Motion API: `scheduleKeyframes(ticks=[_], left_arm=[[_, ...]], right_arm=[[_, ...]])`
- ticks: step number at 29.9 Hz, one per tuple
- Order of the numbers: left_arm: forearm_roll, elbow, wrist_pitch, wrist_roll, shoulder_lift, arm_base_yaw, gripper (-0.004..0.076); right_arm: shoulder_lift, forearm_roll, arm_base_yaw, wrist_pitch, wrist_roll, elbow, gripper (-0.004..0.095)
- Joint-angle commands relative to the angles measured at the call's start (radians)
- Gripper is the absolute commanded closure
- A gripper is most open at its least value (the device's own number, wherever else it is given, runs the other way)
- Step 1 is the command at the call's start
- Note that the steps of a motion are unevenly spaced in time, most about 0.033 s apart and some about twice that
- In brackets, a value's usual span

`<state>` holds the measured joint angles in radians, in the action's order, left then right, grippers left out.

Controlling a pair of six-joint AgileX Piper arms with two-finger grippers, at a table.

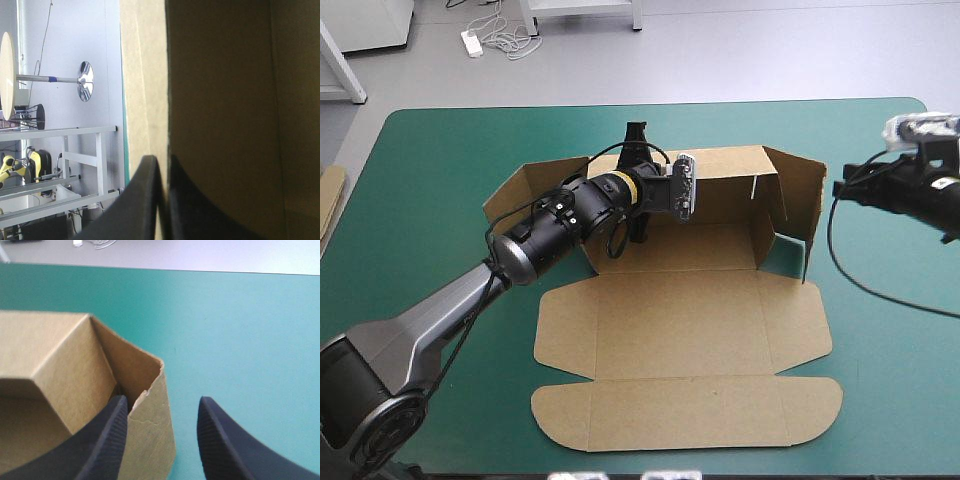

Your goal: Fold the box

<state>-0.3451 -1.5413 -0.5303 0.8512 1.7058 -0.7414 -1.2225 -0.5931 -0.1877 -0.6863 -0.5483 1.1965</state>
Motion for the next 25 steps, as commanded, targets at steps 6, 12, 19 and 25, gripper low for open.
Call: scheduleKeyframes(ticks=[6,12,19,25], left_arm=[[0.043,-0.018,-0.034,-0.024,-0.029,-0.009,0.0733],[0.043,-0.018,-0.038,-0.024,-0.029,-0.009,0.0733],[0.041,-0.018,-0.036,-0.024,-0.029,-0.009,0.0733],[0.034,-0.018,-0.036,-0.024,-0.029,-0.009,0.0733]], right_arm=[[-0.233,0.220,-0.014,-0.288,0.314,0.542,0.0496],[-0.414,0.235,0.010,-0.370,0.320,0.738,0.0496],[-0.591,0.259,0.084,-0.335,0.331,0.881,0.0496],[-0.712,0.271,0.113,-0.378,0.346,0.929,0.0496]])
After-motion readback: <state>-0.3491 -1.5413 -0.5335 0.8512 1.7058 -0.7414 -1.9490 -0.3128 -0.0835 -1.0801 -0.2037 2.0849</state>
